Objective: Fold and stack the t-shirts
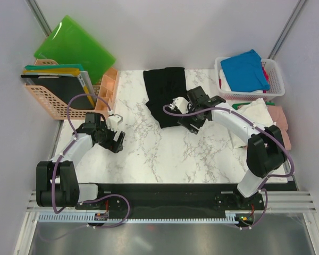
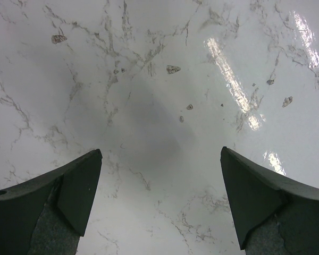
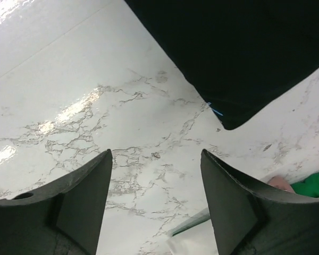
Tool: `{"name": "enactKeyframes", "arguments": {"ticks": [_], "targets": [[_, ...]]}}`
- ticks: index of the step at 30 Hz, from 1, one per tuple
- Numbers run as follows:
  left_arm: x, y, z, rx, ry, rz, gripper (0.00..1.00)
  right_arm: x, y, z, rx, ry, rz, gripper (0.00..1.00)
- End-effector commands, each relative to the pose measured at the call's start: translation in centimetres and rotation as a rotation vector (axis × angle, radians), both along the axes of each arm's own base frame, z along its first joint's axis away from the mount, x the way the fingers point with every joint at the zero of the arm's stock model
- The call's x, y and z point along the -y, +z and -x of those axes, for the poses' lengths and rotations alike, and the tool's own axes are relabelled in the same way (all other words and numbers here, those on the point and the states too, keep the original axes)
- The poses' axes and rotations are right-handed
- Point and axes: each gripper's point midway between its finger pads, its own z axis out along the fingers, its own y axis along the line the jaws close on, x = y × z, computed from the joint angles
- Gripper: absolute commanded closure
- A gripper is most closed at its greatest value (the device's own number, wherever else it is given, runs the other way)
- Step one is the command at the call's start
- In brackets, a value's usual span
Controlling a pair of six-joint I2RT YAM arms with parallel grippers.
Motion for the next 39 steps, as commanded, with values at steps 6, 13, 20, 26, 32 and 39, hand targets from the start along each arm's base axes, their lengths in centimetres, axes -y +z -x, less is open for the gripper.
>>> {"name": "enactKeyframes", "arguments": {"ticks": [6, 13, 20, 26, 32, 39], "targets": [[0.4, 0.4, -0.2, 0.015, 0.001, 0.028, 0.00, -3.7, -2.2, -0.8, -0.032, 0.024, -0.080, 0.28], [0.1, 0.3, -0.2, 0.017, 0.005, 0.015, 0.00, -6.1, -6.0, -4.6, -0.052, 0.013, -0.052, 0.30], [-0.1, 0.0, -0.2, 0.011, 0.007, 0.002, 0.00, -7.7, -4.2, -7.5, -0.001, 0.007, -0.080, 0.32], [0.0, 0.0, -0.4, 0.007, 0.007, 0.005, 0.01, -7.2, -2.5, -8.2, 0.061, 0.026, -0.051, 0.32], [0.0, 0.0, -0.4, 0.006, 0.006, 0.010, 0.01, -7.3, -1.4, -10.9, 0.155, 0.018, -0.016, 0.32], [0.0, -0.1, -0.2, 0.002, 0.008, 0.007, 0.01, -7.8, 1.3, -15.1, 0.276, -0.020, 0.002, 0.32]]}}
